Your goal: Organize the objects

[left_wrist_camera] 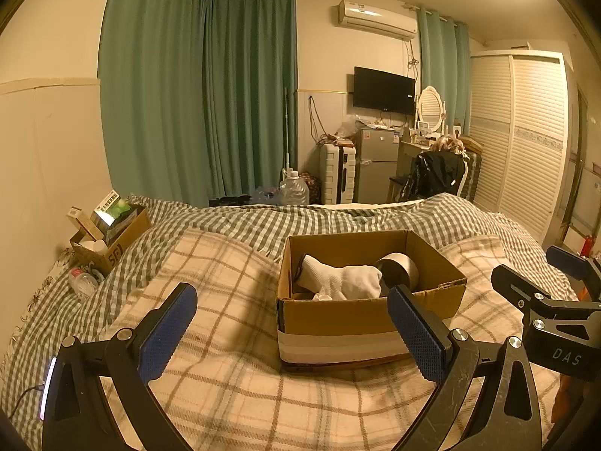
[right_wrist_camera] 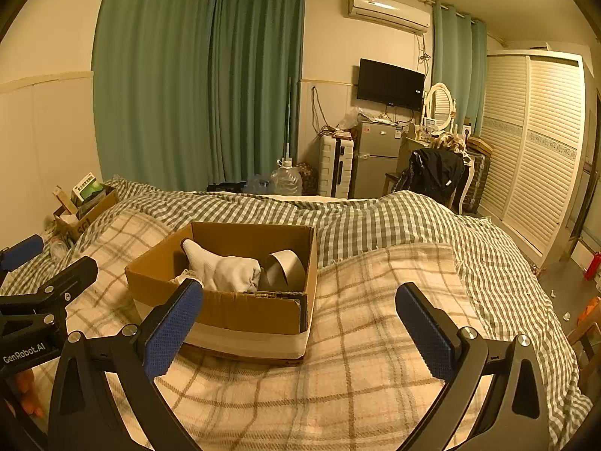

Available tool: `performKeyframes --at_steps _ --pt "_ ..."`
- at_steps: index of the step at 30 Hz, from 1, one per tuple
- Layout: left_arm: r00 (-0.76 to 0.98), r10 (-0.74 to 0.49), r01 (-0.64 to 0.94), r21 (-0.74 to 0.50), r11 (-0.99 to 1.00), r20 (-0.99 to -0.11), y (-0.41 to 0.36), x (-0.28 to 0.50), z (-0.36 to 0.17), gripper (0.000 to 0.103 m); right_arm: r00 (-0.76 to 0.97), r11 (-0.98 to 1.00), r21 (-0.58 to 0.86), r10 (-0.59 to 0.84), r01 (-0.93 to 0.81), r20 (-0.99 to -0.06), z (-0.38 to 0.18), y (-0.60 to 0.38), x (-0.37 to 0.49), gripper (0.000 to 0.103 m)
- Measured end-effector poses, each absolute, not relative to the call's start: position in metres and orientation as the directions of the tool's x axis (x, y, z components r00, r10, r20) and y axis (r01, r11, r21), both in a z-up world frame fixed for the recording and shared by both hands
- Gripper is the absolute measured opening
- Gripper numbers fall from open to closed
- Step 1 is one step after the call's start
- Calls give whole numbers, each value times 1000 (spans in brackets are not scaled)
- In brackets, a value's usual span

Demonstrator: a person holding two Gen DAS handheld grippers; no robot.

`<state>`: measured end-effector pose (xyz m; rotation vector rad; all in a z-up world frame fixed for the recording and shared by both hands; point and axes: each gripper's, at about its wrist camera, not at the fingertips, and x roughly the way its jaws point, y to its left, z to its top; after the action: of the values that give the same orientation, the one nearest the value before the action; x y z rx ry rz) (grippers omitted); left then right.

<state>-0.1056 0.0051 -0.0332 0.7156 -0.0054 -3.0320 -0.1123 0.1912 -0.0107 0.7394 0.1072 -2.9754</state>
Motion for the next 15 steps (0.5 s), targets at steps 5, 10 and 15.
performKeyframes --at_steps 5,10,15 --pt "-892 -27 25 10 -1000 -451 4 -106 -34 103 -881 -995 -51 -52 86 -471 -11 191 -112 103" --pt "-894 -27 27 7 -1000 -447 3 -106 -34 103 -880 -995 -52 -51 86 -472 -11 191 -112 103" --pt "-892 -23 23 5 -1000 -452 3 -107 -36 103 -879 -995 -50 -49 83 -474 -11 191 -113 103"
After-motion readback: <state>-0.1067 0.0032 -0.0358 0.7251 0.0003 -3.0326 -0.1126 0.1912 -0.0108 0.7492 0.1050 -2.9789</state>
